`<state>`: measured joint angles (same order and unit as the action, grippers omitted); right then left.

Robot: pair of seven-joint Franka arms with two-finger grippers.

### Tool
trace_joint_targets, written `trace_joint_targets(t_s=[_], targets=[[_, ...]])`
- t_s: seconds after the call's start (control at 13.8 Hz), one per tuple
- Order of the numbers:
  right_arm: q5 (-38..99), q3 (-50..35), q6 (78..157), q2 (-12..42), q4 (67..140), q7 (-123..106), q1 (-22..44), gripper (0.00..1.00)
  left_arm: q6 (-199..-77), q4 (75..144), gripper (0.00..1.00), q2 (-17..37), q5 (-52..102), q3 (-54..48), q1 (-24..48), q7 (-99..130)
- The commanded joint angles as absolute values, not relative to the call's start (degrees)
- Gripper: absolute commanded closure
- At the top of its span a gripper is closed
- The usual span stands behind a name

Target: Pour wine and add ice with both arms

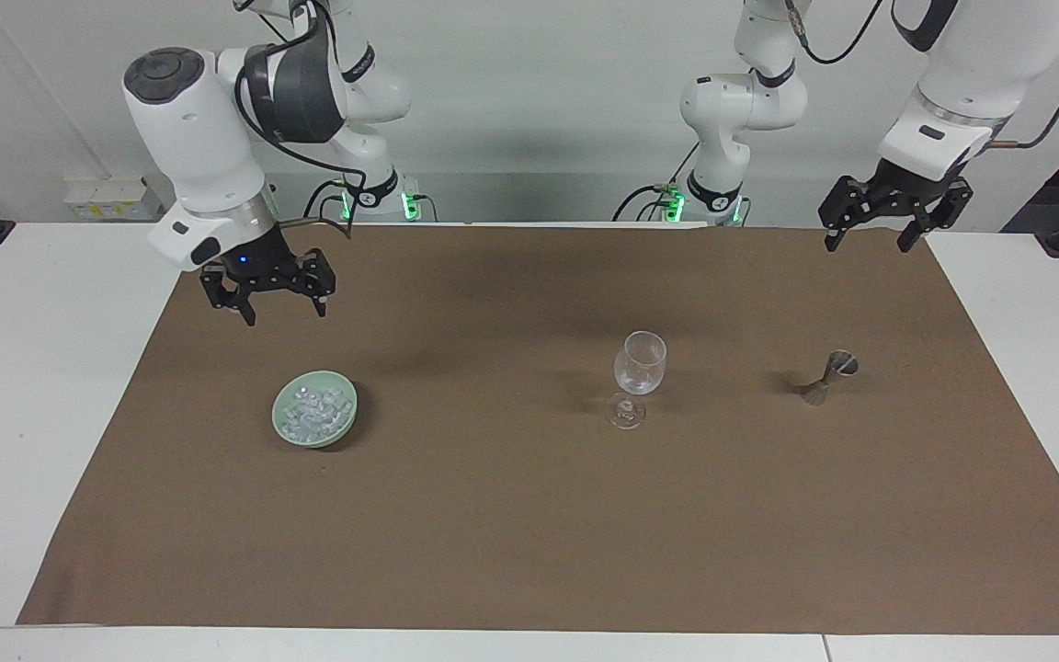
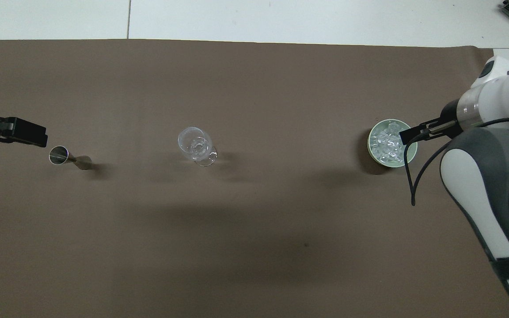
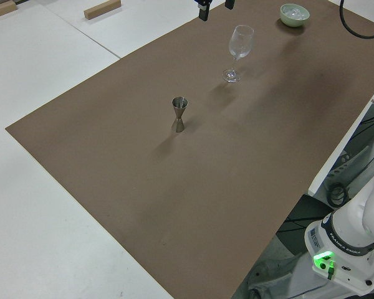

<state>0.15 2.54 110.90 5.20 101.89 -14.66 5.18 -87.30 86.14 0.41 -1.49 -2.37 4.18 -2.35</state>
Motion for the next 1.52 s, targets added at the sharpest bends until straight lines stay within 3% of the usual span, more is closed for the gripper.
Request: trace_joint_targets(t_s=[0.0,0.72,0.87,1.44], targets=[[1.1,2.2,117.2,7.7,105.9,-19.9,4.0,0.00,-88.1,86.7,0.00,0.2,-1.5,-1.4,5.4,-3.2],[0.8,4.0,129.8,12.7,113.7,-21.8,3.5,0.00,-91.7,86.5,0.00,1.1,-1.2,-1.3,4.4,-2.8],[0.8,4.2,133.1,13.1,115.7,-21.2,3.5,0.09,-91.5,86.4,0.00,0.6,-1.4,-1.1,4.4,-2.7],[0.7,4.1,134.4,13.7,115.9,-17.4,3.7,0.39,-90.9,86.3,0.00,0.7,-1.4,-0.9,4.7,-2.7]])
